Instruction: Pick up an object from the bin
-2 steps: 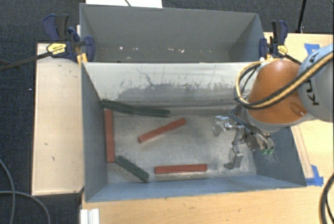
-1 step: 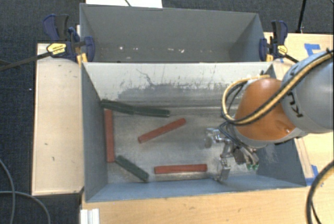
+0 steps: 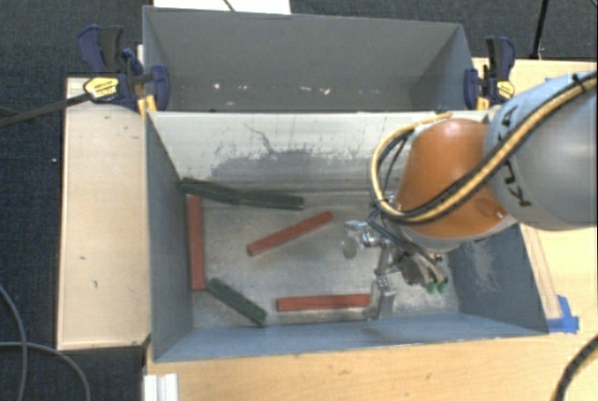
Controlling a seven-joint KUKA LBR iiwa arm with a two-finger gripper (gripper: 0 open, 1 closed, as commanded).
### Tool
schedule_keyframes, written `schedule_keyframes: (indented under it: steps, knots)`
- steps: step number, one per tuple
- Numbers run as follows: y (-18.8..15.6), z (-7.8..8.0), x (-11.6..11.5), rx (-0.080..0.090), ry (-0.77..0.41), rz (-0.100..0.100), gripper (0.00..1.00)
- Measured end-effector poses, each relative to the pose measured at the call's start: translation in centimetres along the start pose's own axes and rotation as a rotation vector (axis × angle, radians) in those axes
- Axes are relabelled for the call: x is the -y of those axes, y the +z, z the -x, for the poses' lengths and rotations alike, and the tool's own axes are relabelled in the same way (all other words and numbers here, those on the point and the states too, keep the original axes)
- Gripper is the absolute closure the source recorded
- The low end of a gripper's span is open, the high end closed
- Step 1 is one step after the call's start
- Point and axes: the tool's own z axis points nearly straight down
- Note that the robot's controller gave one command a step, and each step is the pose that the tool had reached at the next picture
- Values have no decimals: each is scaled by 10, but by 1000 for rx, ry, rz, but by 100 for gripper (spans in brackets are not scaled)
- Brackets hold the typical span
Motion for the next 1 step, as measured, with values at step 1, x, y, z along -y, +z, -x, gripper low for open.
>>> schedule_keyframes:
  steps: [1]
  knots:
    - [49,3,2,1,81,3,100]
